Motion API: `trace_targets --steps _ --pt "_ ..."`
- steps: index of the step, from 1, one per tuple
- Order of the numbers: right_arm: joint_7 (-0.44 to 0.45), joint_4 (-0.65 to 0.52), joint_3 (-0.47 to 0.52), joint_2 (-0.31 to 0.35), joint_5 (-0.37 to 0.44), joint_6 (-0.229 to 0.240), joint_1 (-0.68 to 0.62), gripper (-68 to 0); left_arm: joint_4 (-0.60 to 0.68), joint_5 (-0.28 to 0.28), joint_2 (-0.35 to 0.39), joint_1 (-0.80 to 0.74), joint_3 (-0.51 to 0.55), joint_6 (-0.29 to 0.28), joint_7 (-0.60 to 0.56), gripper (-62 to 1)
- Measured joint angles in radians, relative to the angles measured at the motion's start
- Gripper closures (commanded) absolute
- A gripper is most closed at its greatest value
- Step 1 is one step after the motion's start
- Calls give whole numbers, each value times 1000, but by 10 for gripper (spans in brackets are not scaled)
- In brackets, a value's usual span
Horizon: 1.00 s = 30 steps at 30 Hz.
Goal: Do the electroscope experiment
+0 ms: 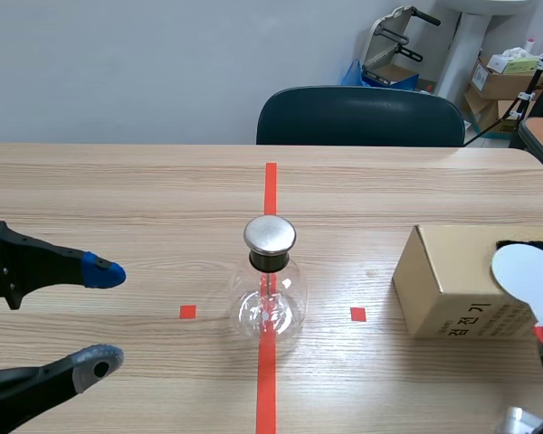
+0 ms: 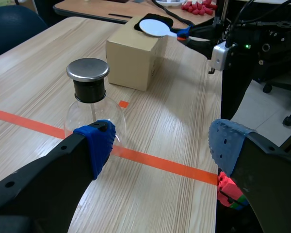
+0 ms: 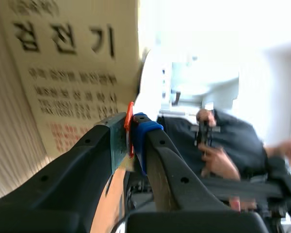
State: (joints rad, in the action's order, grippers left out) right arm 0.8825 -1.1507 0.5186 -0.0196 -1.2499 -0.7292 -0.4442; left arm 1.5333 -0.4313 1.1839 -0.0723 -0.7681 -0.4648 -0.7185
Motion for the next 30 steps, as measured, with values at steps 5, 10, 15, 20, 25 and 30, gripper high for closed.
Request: trace_targets --steps 5,10,15,20,25,30 --pt "-76 0 -4 3 -39 0 -5 -6 0 -8 5 0 0 0 -27 -433" --pt "-296 0 -6 32 -36 -4 -5 -6 0 -8 5 0 0 0 -27 -433" --pt "-197 0 -19 65 -37 -3 -8 -6 0 -8 5 0 0 0 -27 -433" --pt "-158 0 -100 89 -19 -5 -16 -6 0 -7 5 0 0 0 -27 -433" --pt "-399 0 -120 86 -10 -7 -16 -6 0 -7 5 0 0 0 -27 -433" --pt "-401 0 -114 87 -10 -4 -16 -6 0 -7 5 0 0 0 -27 -433"
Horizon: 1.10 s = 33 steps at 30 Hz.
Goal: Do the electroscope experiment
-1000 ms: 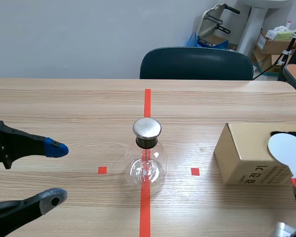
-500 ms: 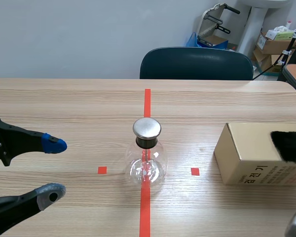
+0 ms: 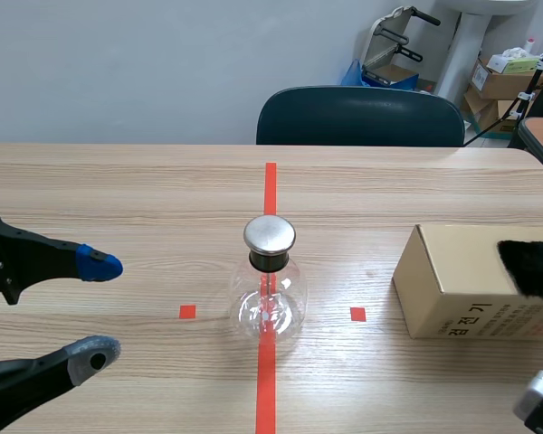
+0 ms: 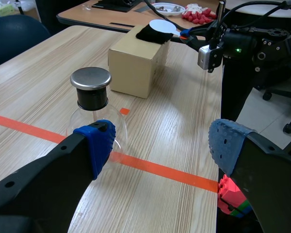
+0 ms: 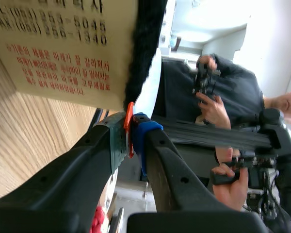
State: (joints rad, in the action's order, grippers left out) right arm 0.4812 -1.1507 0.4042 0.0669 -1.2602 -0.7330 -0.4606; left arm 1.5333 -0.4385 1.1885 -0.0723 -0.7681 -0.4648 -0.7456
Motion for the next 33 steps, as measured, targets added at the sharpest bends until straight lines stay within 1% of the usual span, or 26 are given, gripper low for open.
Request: trace_targets --steps 3,5,7,10,12,13,14,15,18,19,20,21,22,25,26,27,28,29,30,33 --pt "114 0 -7 0 -5 -1 -2 -6 0 0 0 0 0 0 0 -433" --pt "131 0 -19 -4 -5 -4 -7 -6 0 0 0 0 0 0 0 -433" --pt "97 0 -21 -12 -7 -7 -14 -6 0 0 0 0 0 0 0 -433" --pt "-61 0 -25 -26 -8 -6 -26 -6 0 0 0 0 0 0 0 -433" --pt "-101 0 -25 -24 -8 -5 -37 -6 0 0 0 0 0 0 0 -433" --pt "-98 0 -24 -25 -8 -4 -40 -6 0 0 0 0 0 0 0 -433" --pt "-76 0 -24 -25 -7 -3 -42 -6 0 0 0 0 0 0 0 -433" --pt "-27 0 -22 -24 -4 -4 -42 -6 0 0 0 0 0 0 0 -433" --pt "146 -1 -20 -22 -6 -7 -42 -6 0 0 0 0 0 0 0 -433" --pt "171 -1 -24 -23 -8 -7 -42 -6 0 0 0 0 0 0 0 -433" --pt "173 -1 -29 -23 -8 -7 -42 -6 0 0 0 0 0 0 0 -433" --pt "166 -1 -30 -25 -8 -6 -42 -6 0 0 0 0 0 0 0 -433" --pt "142 -1 -30 -26 -4 -7 -42 -6 0 0 0 0 0 0 0 -433" --pt "-31 -2 -32 -31 19 -6 -48 -6 0 0 0 0 0 0 0 -433" --pt "-68 -2 -32 -31 19 -4 -51 -6 0 0 0 0 0 0 0 -433" --pt "-84 -1 -32 -31 19 -3 -55 -6 0 0 0 0 0 0 0 -433" --pt "-80 -1 -31 -31 18 -3 -57 -6 0 0 0 0 0 0 0 -433" --pt "-56 -1 -30 -31 14 -3 -59 -6 0 0 0 0 0 0 0 -433" --pt "-13 -1 -27 -31 10 -3 -58 -6 0 0 0 0 0 0 0 -433" --pt "151 -5 -26 -28 1 -4 -58 -6 0 0 0 0 0 0 0 -433"
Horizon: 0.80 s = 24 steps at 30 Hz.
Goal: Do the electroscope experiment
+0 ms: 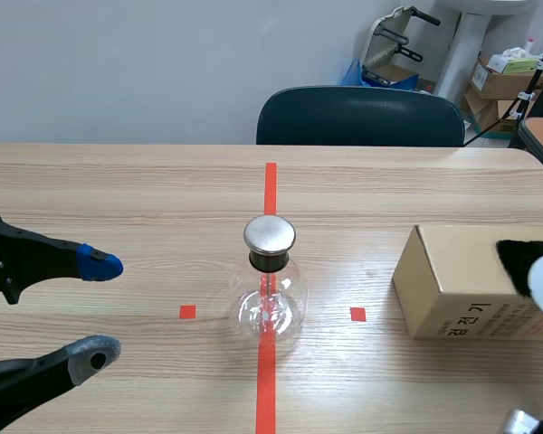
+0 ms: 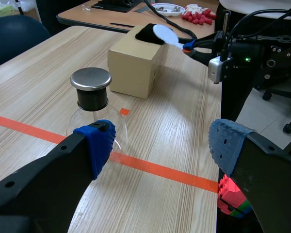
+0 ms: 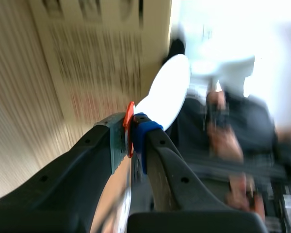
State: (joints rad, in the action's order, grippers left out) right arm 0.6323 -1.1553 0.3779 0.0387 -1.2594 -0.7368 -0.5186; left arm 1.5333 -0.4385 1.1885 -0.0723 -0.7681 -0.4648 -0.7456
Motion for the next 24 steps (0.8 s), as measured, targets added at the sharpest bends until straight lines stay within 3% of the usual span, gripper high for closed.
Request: trace_targets --steps 3,7,9,11,15,17,19,22,24 --pt "11 -2 -3 0 -6 0 0 -6 0 0 0 0 0 0 0 -433" --pt "-219 -2 -7 0 -5 0 0 -6 0 0 0 0 0 0 0 -433" --pt "-272 -2 -6 0 -3 0 0 -6 0 0 0 0 0 0 0 -433" --pt "-244 -2 -6 0 -15 0 0 -6 0 0 0 0 0 0 0 -433" --pt "-43 -2 -8 0 -39 -1 0 -6 0 0 0 0 1 0 0 -433" --pt "-33 -2 -18 0 -46 0 0 -6 0 0 0 0 1 0 0 -433" --pt "-93 -2 -24 0 -47 -2 0 -6 0 0 0 0 1 0 0 -433" --pt "-283 -2 -26 -6 -38 0 0 -6 0 0 0 0 1 1 0 -433" --pt "-337 -2 -24 -5 -35 0 0 -6 0 0 0 0 1 1 0 -433"
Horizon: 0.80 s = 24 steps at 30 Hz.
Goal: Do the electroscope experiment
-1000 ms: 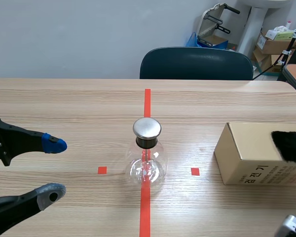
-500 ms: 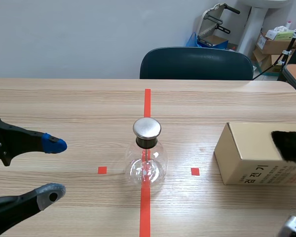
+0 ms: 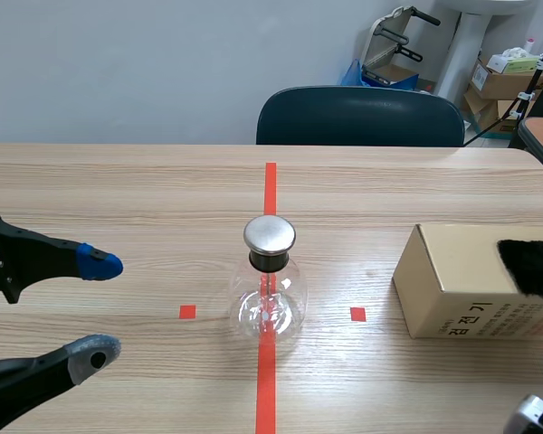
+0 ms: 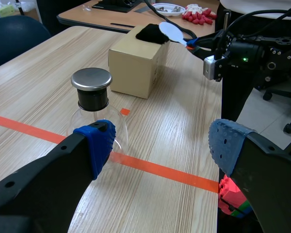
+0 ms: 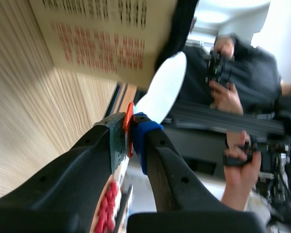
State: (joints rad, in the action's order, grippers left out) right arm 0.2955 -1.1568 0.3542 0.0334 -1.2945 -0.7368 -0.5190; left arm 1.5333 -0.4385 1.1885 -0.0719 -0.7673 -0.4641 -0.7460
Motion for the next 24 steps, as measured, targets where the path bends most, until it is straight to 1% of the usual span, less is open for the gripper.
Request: trace_targets --steps 2,3,4,7,8,9,10,11,12,14,15,16,17,18,19,22,23,24 --pt "-1 0 0 0 0 0 0 -6 0 0 0 0 0 0 0 -433" --pt "27 0 0 0 0 0 0 -6 0 0 0 0 0 0 0 -433" --pt "70 0 1 0 0 0 0 -6 0 0 0 0 0 0 0 -433" --pt "241 0 3 0 0 -1 0 -6 0 0 0 0 0 0 0 -433" --pt "273 0 3 0 0 0 0 -6 0 0 0 0 0 0 0 -433" --pt "286 0 3 -1 -1 -1 0 -6 0 0 0 0 0 0 0 -433" --pt "278 0 3 -1 -2 0 0 -6 0 0 0 0 0 0 0 -433" --pt "247 0 3 -1 -5 -1 0 -6 0 0 0 0 0 0 0 -433" --pt "192 0 2 -2 -8 0 0 -6 0 0 0 0 0 0 0 -433" --pt "49 0 2 -6 0 0 0 -6 0 0 0 0 0 0 0 -433" --pt "-2 0 2 -5 0 0 0 -6 0 0 0 0 0 0 0 -433" --pt "-27 0 4 -5 1 0 0 -6 0 0 0 0 0 0 0 -433" --pt "-30 0 5 -5 0 1 0 -6 0 0 0 0 0 0 0 -433" --pt "-11 0 5 -4 0 1 0 -6 0 0 0 0 0 0 0 -433" --pt "32 0 5 -3 0 3 0 -6 0 0 0 0 0 0 0 -433" --pt "241 0 4 -3 -5 -2 0 -6 0 0 0 0 0 0 0 -433" --pt "301 0 3 -3 -9 -1 0 -6 0 0 0 0 0 0 0 -433" --pt "334 0 3 -3 -13 -2 0 -6 0 0 0 0 0 0 0 -433"
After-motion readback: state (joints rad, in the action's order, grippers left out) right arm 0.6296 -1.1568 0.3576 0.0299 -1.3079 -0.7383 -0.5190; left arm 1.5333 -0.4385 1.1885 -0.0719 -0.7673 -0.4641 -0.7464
